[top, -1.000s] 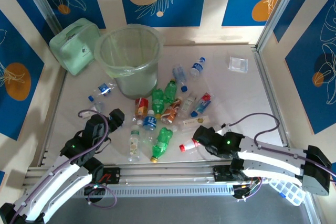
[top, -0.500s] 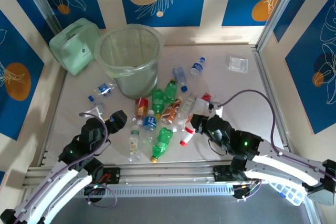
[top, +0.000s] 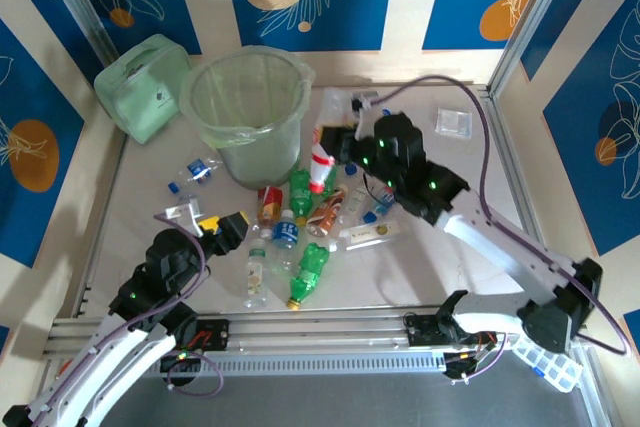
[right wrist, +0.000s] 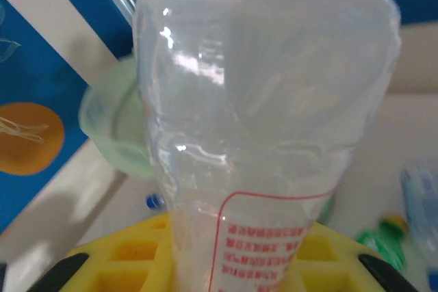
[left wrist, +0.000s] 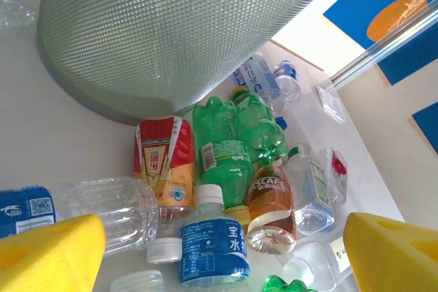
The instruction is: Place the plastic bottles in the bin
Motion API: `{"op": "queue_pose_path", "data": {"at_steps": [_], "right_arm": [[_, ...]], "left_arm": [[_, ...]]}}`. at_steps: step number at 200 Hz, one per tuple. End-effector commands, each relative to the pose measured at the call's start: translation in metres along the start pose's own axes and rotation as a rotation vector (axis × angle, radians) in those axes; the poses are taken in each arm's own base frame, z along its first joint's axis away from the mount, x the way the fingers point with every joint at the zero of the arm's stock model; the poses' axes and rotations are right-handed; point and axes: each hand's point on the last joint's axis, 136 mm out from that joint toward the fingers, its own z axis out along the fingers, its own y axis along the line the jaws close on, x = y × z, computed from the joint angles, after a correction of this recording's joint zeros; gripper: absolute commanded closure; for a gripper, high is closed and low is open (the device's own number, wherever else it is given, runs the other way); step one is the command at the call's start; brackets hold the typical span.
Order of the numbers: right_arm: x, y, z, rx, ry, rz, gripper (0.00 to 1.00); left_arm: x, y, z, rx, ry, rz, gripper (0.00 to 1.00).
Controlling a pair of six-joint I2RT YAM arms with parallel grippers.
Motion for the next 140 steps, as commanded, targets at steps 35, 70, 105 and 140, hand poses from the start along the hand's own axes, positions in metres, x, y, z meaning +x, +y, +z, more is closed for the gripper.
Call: {"op": "queue_pose_path", "data": {"at_steps": [35,70,105,140], "right_arm": [[-0.090,0.057,0.055,-0.242,-0.084,-0.154,0.61],[-0.112,0.062,0.115,-0.270,-0.086,-0.205,0.57],[-0.081,0.057,0.183,-0.286,0.039,-0.232,0.54],[-0.033,0.047,0.226,-0.308,0.139,-0.244,0.54]], "left_arm": [[-0.005,-0.017,-0.004,0.102,-0.037,0.053,0.11],[-0.009,-0.022,-0.010,0.136,-0.066,0.061,0.14],[-0.010,-0.024,-0.011,0.146,-0.069,0.072,0.15],[-0.010,-0.027,-0.011,0.159,-0.068,0.071,0.15]]}}
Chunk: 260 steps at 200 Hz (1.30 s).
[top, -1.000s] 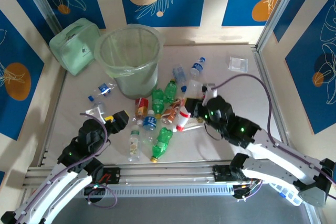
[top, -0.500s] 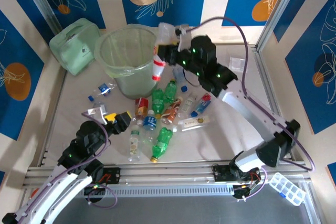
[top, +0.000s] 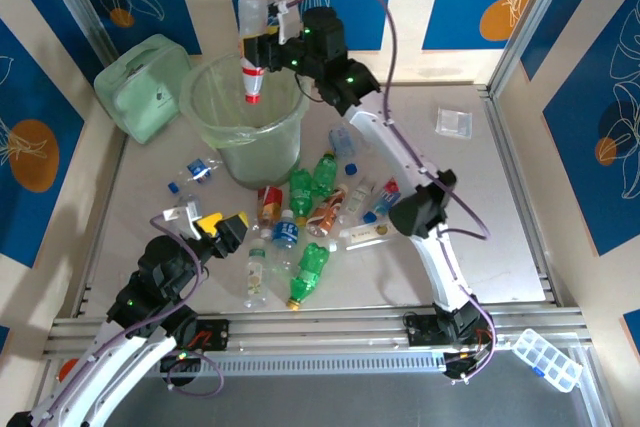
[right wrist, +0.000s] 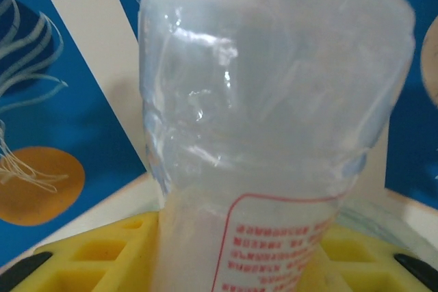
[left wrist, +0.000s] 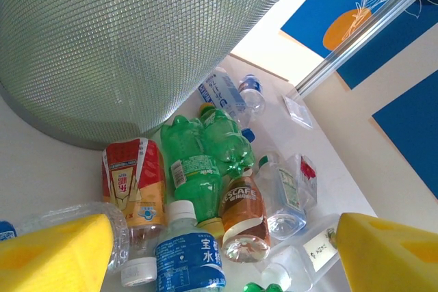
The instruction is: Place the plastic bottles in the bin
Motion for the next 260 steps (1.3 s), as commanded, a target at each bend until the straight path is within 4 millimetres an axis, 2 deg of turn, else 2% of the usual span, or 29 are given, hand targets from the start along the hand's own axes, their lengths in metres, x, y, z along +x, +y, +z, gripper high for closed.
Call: {"op": "queue_pose_path", "data": {"at_steps": [1,41,65,88,111,118,152,179,188,200,222,229,252,260], "right_arm": [[0.054,-0.002,0.017,-0.041,0.155,0.000,0.54],[0.104,-0.011,0.039,-0.063,0.236,-0.036,0.47],[0.123,-0.015,0.045,-0.062,0.275,-0.035,0.45],[0.130,-0.018,0.047,-0.056,0.290,-0.033,0.37],[0.131,-0.018,0.045,-0.052,0.297,-0.029,0.25],[0.129,-0.018,0.044,-0.048,0.296,-0.030,0.22],[0.114,-0.013,0.035,-0.043,0.282,-0.034,0.21],[0.080,0.001,0.018,-0.053,0.232,-0.045,0.21],[0.065,0.007,0.009,-0.055,0.210,-0.055,0.16],[0.046,0.013,-0.003,-0.039,0.182,-0.071,0.05],[0.020,0.023,-0.032,-0.013,0.170,-0.081,0.02],[0.016,0.024,-0.041,0.018,0.173,-0.086,0.02],[0.010,0.008,-0.068,0.252,0.172,-0.143,0.00],[0.015,0.007,-0.077,0.310,0.185,-0.157,0.00]], "left_arm": [[-0.004,-0.010,-0.001,0.051,-0.014,0.026,0.15],[-0.003,-0.012,-0.001,0.060,-0.012,0.019,0.16],[-0.003,-0.011,-0.001,0.057,-0.013,0.020,0.16],[-0.003,-0.010,-0.001,0.048,-0.013,0.021,0.15],[-0.003,-0.006,0.000,0.032,-0.015,0.023,0.15],[-0.003,-0.005,0.001,0.028,-0.015,0.020,0.14],[-0.002,-0.002,0.003,0.010,-0.011,0.027,0.14],[0.000,0.003,0.005,-0.015,-0.004,0.031,0.14],[0.001,0.004,0.006,-0.025,0.000,0.033,0.14],[0.002,0.006,0.008,-0.036,0.006,0.035,0.14],[0.003,0.011,0.010,-0.074,0.023,0.042,0.16],[0.003,0.013,0.011,-0.088,0.028,0.043,0.15],[0.003,0.025,0.013,-0.186,0.061,0.041,0.13],[0.005,0.030,0.014,-0.222,0.075,0.028,0.12]]}}
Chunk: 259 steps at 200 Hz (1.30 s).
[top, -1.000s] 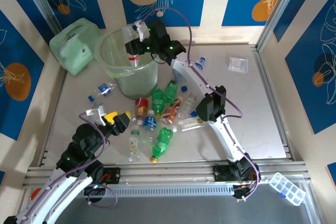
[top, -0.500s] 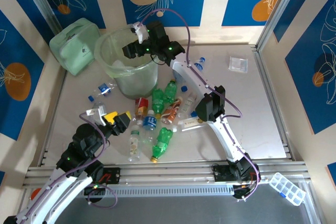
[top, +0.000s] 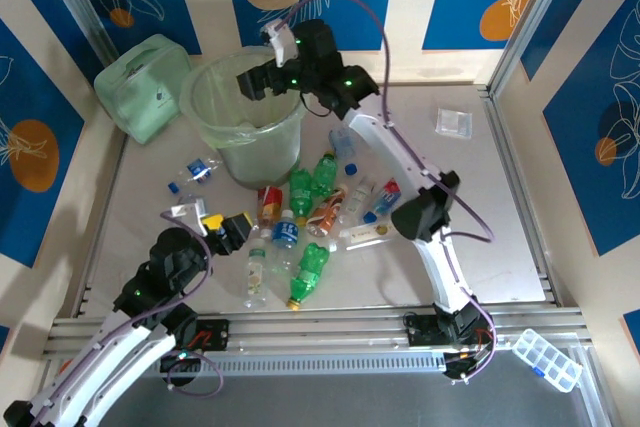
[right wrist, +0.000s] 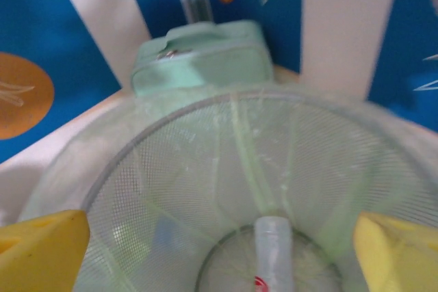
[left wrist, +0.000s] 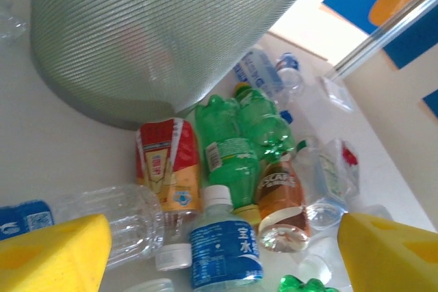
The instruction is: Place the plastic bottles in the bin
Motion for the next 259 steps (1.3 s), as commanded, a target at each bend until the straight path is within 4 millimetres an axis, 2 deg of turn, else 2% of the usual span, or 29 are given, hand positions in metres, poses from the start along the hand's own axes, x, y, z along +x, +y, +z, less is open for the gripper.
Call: {"op": "queue_pose_path", "data": {"at_steps": [1,20,33,51,55,79,91,109,133,155,169,188,208,238,259], "right_arm": [[-0.010,-0.007,-0.044,0.219,-0.018,-0.056,0.00],[0.002,-0.001,-0.071,0.327,-0.002,-0.082,0.00],[0.012,0.012,-0.092,0.398,-0.017,-0.096,0.00],[0.055,0.040,-0.104,0.386,0.028,-0.120,0.01],[0.058,0.044,-0.110,0.402,0.014,-0.121,0.01],[0.108,0.057,-0.127,0.544,0.005,-0.185,0.01],[0.131,0.062,-0.138,0.564,0.015,-0.203,0.01],[0.172,0.056,-0.159,0.467,0.069,-0.014,0.01],[0.213,0.032,-0.182,0.334,0.101,0.288,0.03],[0.245,-0.003,-0.208,0.409,0.069,0.524,0.01],[0.256,-0.006,-0.217,0.367,0.001,0.586,0.02],[0.259,-0.012,-0.230,0.323,-0.098,0.597,0.04],[0.270,-0.022,-0.241,0.369,-0.092,0.643,0.06],[0.281,-0.012,-0.235,0.347,-0.106,0.618,0.07],[0.282,-0.005,-0.228,0.362,-0.083,0.573,0.07]], "left_arm": [[-0.009,0.008,0.000,-0.095,0.002,-0.006,0.12],[-0.003,0.023,0.001,-0.214,0.066,-0.067,0.11],[0.001,0.028,0.000,-0.283,0.122,-0.110,0.10],[0.012,0.032,-0.003,-0.349,0.217,-0.128,0.08],[0.014,0.032,-0.004,-0.356,0.237,-0.132,0.07],[0.032,0.024,-0.010,-0.334,0.357,-0.132,0.00],[0.040,0.021,-0.013,-0.315,0.410,-0.129,0.00],[0.054,0.015,-0.018,-0.304,0.499,-0.105,0.00],[0.064,0.019,-0.029,-0.372,0.573,0.017,0.00],[0.075,0.023,-0.037,-0.422,0.630,0.093,0.00],[0.087,0.022,-0.040,-0.433,0.678,0.114,0.01],[0.101,0.027,-0.042,-0.470,0.746,0.154,0.03],[0.114,0.027,-0.043,-0.480,0.801,0.184,0.07],[0.130,0.018,-0.041,-0.463,0.841,0.228,0.09],[0.135,0.016,-0.039,-0.481,0.859,0.260,0.09]]}}
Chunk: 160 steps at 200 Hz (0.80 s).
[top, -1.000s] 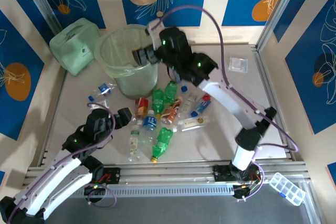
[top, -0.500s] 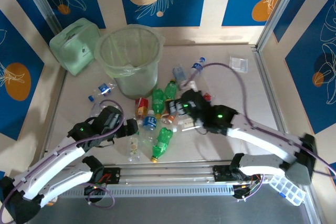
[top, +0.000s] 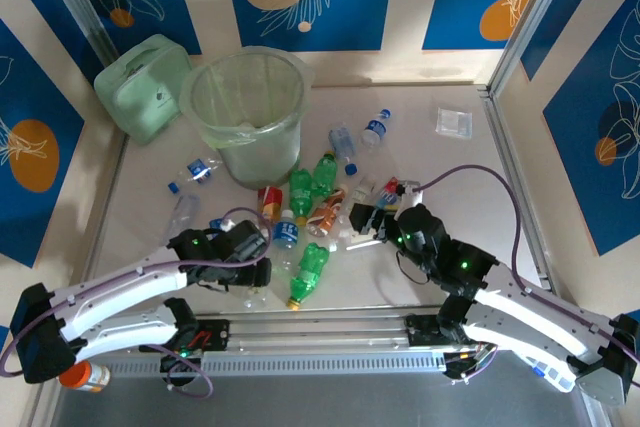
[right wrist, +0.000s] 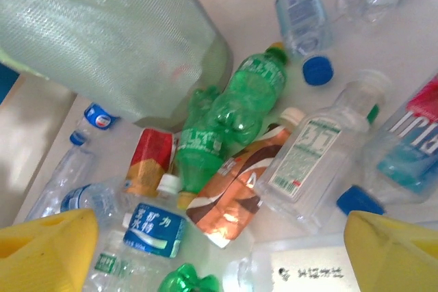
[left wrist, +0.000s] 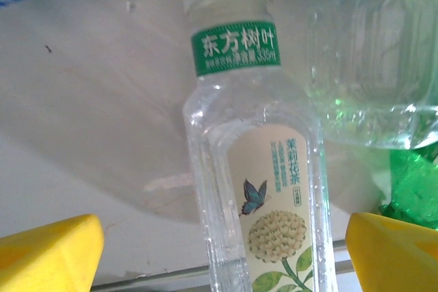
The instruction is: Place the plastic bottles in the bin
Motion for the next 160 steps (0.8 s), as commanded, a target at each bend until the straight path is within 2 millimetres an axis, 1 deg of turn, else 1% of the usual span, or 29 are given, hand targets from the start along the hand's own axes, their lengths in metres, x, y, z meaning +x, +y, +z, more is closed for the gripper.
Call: {"op": "queue_pose_path", "data": {"at_steps": [1,15,36,68,88,108,145,152,160], "right_arm": [[-0.003,0.011,0.004,-0.002,-0.038,-0.001,0.07],[-0.001,0.012,0.006,0.028,-0.038,-0.032,0.07],[-0.004,0.011,0.005,0.068,-0.054,-0.050,0.07],[-0.007,0.012,0.003,0.048,-0.075,-0.051,0.09],[-0.006,0.013,0.004,0.045,-0.072,-0.052,0.10],[-0.006,0.014,0.005,0.045,-0.064,-0.057,0.10],[-0.005,0.015,0.005,0.047,-0.063,-0.057,0.13],[-0.006,0.016,0.004,0.046,-0.065,-0.058,0.13],[-0.006,0.016,0.004,0.047,-0.066,-0.060,0.13]], "left_arm": [[0.001,-0.002,0.001,-0.040,0.013,0.006,0.09],[0.003,-0.005,0.008,-0.041,0.021,0.008,0.10],[0.007,-0.009,0.023,-0.041,0.051,0.003,0.11],[0.010,-0.010,0.041,-0.076,0.078,0.014,0.11],[0.011,-0.010,0.046,-0.091,0.092,0.021,0.14],[0.010,-0.008,0.047,-0.106,0.089,0.026,0.22],[0.011,-0.006,0.047,-0.100,0.083,0.021,0.49],[0.012,-0.006,0.047,-0.098,0.085,0.018,0.52],[0.013,-0.005,0.046,-0.097,0.082,0.015,0.54]]}}
